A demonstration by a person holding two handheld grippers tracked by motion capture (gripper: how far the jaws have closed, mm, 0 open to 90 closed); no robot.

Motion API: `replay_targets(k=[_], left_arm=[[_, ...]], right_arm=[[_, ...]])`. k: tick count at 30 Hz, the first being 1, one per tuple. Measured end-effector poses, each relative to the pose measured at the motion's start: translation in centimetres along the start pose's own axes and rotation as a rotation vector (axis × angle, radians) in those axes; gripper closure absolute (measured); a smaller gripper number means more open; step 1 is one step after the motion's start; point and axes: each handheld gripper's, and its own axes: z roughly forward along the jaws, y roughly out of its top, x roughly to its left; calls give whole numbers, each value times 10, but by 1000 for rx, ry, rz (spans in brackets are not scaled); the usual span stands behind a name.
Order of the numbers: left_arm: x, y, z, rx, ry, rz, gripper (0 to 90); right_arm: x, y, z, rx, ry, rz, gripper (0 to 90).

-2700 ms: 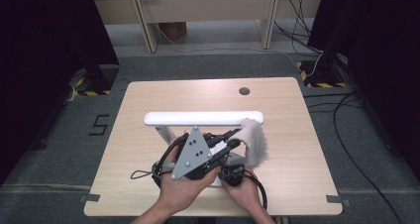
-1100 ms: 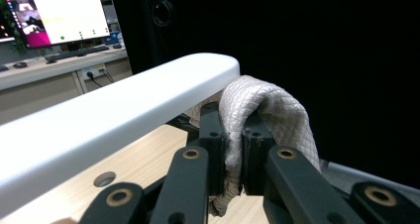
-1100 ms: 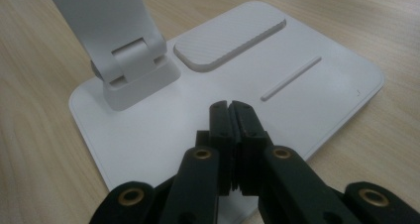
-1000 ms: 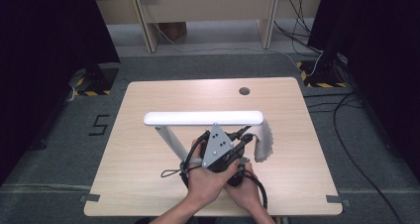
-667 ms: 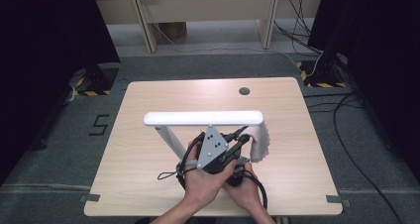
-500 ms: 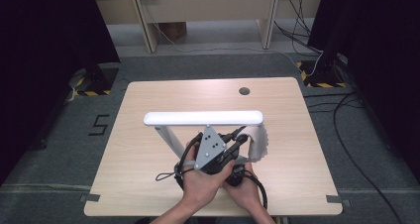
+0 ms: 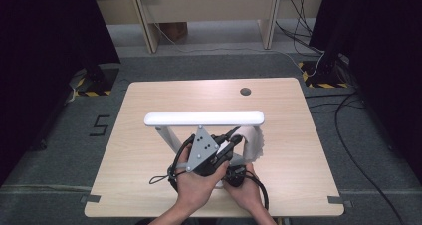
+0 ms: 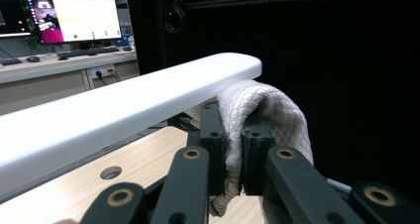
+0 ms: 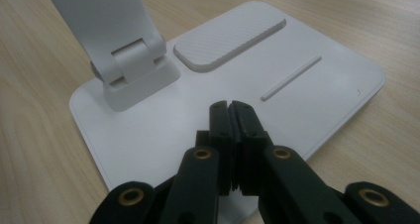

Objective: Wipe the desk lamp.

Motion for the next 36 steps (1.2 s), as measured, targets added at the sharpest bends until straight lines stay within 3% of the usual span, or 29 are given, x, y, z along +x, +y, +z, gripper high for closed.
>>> replay_targets(k=[25, 27, 36], left_arm=[[11, -2, -20, -9, 27, -22, 834], [12, -2, -22, -10, 40, 2, 834], [15, -3, -27, -13, 56, 3, 834]], right_arm=[[0, 1, 1, 2, -6, -12, 886], [0, 1, 1, 2, -6, -8, 886], [0, 1, 1, 3, -5, -18, 886]])
